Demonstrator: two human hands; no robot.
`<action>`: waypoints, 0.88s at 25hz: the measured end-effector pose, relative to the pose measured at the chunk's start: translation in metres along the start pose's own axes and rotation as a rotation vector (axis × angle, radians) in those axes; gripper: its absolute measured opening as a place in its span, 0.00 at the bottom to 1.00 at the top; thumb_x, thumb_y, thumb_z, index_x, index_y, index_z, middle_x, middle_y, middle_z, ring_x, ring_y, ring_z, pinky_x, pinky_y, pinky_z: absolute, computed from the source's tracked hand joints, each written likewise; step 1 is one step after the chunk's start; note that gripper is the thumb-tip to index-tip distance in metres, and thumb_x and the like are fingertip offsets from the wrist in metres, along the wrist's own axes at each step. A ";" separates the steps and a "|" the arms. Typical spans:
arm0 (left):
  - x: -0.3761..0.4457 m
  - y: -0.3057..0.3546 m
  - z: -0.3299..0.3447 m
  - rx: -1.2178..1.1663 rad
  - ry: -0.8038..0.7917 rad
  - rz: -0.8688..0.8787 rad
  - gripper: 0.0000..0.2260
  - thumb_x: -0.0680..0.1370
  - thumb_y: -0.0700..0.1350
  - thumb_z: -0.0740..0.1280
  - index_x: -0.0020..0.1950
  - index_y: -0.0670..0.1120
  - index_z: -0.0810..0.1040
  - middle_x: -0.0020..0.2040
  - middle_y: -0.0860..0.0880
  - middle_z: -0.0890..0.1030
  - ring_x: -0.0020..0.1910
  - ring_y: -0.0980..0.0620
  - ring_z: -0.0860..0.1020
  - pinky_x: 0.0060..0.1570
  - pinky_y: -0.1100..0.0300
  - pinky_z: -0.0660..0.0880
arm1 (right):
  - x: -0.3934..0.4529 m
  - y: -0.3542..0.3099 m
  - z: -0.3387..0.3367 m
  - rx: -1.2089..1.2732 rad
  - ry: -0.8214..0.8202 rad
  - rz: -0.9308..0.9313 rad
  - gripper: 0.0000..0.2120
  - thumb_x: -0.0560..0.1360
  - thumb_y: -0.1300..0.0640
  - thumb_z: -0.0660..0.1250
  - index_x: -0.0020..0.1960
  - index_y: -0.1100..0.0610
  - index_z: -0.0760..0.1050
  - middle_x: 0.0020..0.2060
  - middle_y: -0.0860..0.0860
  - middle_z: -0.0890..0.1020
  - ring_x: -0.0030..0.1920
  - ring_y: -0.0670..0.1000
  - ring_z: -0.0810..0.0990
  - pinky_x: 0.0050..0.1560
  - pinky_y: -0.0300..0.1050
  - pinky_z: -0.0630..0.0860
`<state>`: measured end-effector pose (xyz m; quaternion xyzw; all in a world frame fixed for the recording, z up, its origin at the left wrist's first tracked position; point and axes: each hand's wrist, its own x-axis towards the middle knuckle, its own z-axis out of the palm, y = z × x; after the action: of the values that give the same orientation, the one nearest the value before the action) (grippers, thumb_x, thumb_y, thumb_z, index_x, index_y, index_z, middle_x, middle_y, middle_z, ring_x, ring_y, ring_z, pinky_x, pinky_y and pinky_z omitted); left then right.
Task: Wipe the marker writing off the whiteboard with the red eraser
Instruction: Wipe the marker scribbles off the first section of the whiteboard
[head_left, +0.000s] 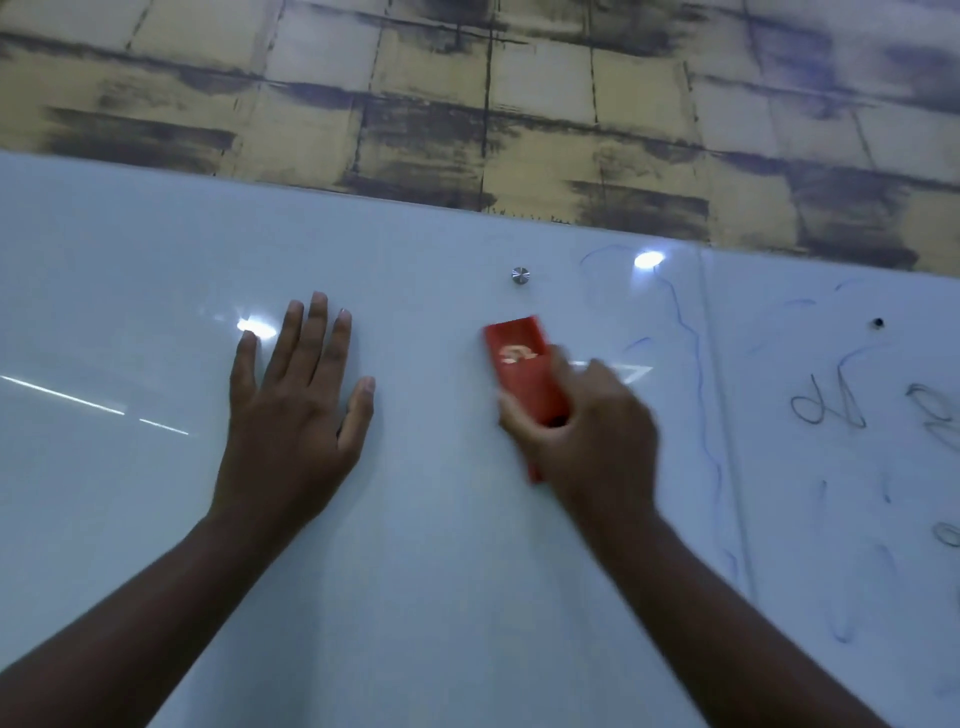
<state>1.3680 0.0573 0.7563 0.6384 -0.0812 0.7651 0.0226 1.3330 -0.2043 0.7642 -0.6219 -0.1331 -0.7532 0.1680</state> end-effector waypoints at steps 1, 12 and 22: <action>-0.001 -0.002 0.000 0.003 -0.006 0.007 0.30 0.86 0.56 0.51 0.86 0.43 0.59 0.86 0.43 0.56 0.86 0.45 0.55 0.82 0.39 0.50 | -0.005 -0.020 0.008 0.007 -0.024 -0.068 0.30 0.69 0.31 0.63 0.61 0.50 0.80 0.37 0.49 0.74 0.38 0.56 0.79 0.33 0.45 0.70; -0.002 -0.006 -0.001 0.002 0.035 0.027 0.31 0.85 0.57 0.52 0.86 0.44 0.60 0.86 0.45 0.58 0.85 0.46 0.57 0.81 0.39 0.54 | 0.030 0.012 -0.008 -0.061 -0.090 0.021 0.24 0.71 0.31 0.68 0.56 0.48 0.78 0.37 0.48 0.75 0.40 0.56 0.80 0.37 0.46 0.68; -0.005 -0.001 0.002 0.027 0.032 0.000 0.31 0.84 0.56 0.53 0.86 0.44 0.61 0.87 0.45 0.56 0.85 0.45 0.57 0.82 0.38 0.53 | 0.049 0.041 -0.023 -0.064 -0.023 0.135 0.24 0.72 0.33 0.69 0.53 0.52 0.80 0.35 0.48 0.73 0.39 0.56 0.79 0.37 0.46 0.67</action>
<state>1.3709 0.0587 0.7518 0.6262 -0.0704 0.7764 0.0153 1.3211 -0.2550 0.8078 -0.6431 -0.0687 -0.7367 0.1972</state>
